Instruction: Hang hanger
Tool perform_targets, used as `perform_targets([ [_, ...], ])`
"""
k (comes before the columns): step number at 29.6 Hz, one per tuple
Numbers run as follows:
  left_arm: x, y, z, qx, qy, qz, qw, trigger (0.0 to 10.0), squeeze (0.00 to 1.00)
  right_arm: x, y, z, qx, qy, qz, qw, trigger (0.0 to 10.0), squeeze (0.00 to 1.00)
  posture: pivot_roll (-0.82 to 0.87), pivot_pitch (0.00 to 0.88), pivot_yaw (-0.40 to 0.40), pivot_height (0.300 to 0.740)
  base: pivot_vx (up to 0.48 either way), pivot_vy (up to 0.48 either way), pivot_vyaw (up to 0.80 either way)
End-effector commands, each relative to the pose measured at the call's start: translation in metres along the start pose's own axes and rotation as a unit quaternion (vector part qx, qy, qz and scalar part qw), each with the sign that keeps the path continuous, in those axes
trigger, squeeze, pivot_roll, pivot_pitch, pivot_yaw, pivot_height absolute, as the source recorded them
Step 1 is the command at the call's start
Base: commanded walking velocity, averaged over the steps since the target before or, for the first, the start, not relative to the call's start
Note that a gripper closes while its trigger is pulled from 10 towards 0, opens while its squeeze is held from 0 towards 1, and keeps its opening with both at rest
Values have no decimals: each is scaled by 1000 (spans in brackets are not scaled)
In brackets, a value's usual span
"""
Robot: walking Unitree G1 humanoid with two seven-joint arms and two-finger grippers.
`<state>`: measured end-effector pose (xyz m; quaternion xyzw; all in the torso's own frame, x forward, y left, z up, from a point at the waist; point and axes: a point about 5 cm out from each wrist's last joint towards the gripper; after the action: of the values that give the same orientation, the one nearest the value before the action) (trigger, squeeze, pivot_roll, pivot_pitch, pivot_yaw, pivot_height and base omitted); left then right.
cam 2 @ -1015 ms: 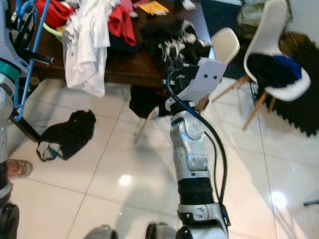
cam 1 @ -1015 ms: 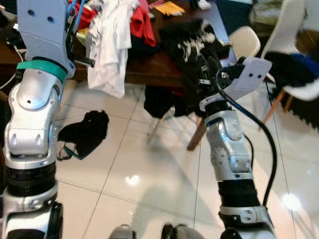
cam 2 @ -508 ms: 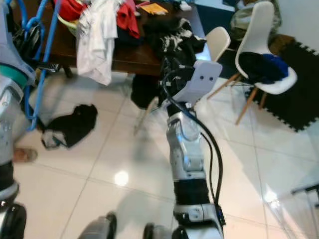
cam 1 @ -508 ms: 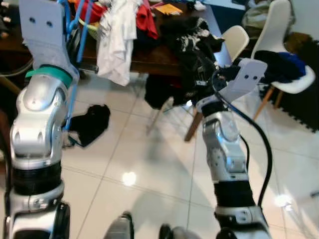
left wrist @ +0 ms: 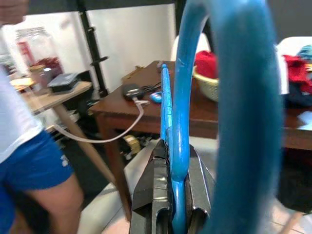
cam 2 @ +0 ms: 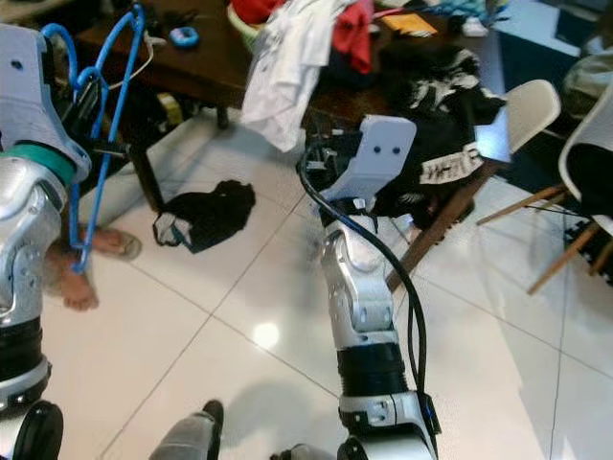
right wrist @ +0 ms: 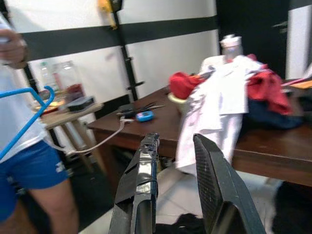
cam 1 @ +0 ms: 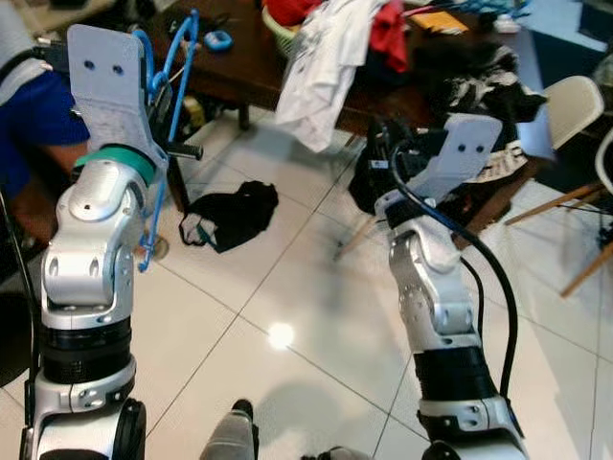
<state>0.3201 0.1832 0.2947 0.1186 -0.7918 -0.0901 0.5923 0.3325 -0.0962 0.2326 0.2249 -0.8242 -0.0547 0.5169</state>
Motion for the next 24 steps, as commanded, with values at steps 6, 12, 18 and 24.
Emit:
perform_targets([
  [6,-4,2,2,12,5,-10,1000,10000,0,-4,-2,2,-9,8,-9,1000,10000,0,180,58,-9,740,257,190,126],
  [12,-4,4,3,17,2,-15,1000,10000,0,-3,-4,2,-13,5,-8,1000,10000,0,179,56,-11,740,406,255,0],
  [18,0,2,2,10,-10,-24,1000,10000,0,3,-11,-1,-17,-6,6,1000,10000,0,167,56,-10,740,412,245,0],
  [24,4,-3,2,-3,-25,-42,999,10000,0,11,-29,-3,-42,-10,26,999,10000,0,162,56,-7,740,412,246,-267],
])
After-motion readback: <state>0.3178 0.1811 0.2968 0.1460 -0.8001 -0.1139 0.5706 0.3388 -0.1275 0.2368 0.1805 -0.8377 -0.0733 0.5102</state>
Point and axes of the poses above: a point about 5 cm out from each wrist's last joint towards the gripper, its own z axis pointing back from the gripper into the wrist, its own x axis along the axis of the wrist's last joint, y = z × x, and after that the axes turned 8 degrees about -z, right-handed
